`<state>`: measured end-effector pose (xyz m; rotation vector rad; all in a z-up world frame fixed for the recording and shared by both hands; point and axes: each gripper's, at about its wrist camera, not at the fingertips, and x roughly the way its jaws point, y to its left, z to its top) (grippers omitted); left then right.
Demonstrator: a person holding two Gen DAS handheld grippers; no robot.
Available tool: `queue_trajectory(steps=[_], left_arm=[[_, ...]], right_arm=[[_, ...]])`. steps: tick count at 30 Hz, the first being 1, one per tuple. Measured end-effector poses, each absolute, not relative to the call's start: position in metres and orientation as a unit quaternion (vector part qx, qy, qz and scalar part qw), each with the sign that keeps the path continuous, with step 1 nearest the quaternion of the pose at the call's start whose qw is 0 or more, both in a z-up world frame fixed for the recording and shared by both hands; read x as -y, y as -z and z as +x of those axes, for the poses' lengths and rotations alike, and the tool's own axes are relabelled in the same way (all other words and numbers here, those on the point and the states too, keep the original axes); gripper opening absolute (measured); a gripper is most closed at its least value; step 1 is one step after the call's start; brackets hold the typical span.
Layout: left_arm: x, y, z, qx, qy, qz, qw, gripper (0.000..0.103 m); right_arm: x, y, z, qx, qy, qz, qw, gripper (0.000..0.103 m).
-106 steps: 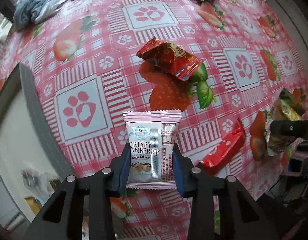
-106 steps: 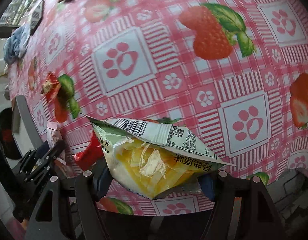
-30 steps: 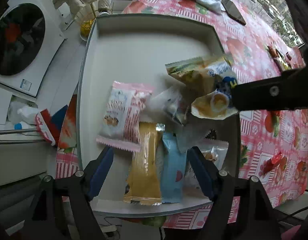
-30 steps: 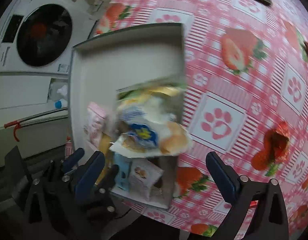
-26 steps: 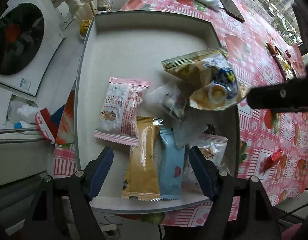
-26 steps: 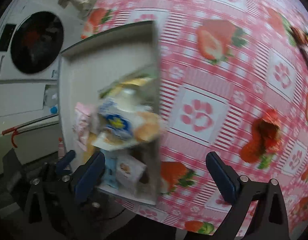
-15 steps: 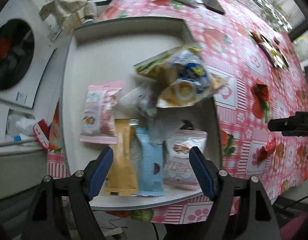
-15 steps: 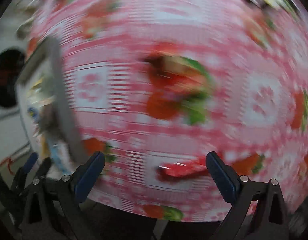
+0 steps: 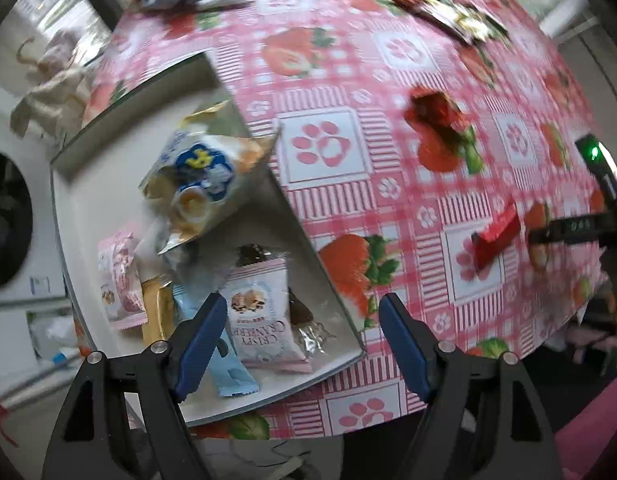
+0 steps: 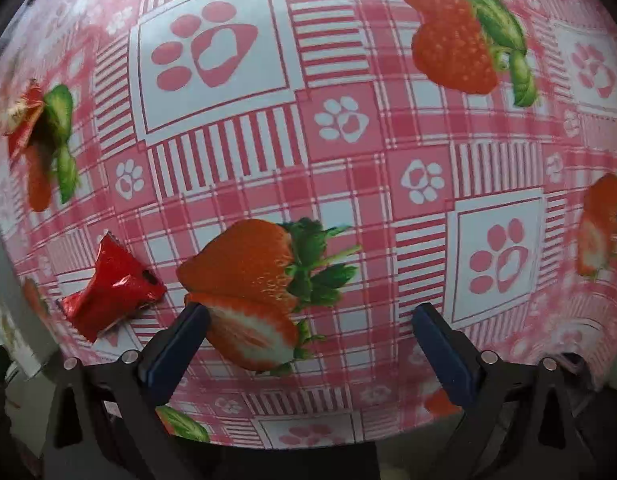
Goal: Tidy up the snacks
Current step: 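Move left tool toward red bar while right tool approaches red twisted candy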
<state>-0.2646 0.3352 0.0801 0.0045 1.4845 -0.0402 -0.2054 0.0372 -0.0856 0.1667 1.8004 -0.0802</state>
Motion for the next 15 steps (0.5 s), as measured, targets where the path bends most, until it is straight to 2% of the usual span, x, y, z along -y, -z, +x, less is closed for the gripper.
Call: queue_trajectory(steps=[15], left_arm=[[-0.311, -0.082, -0.243, -0.709, 0.010, 0.060, 0.703, 0.081]], right_arm=[[-0.041, 0.073, -0.224, -0.763, 0.030, 0.059, 0.643, 0.103]])
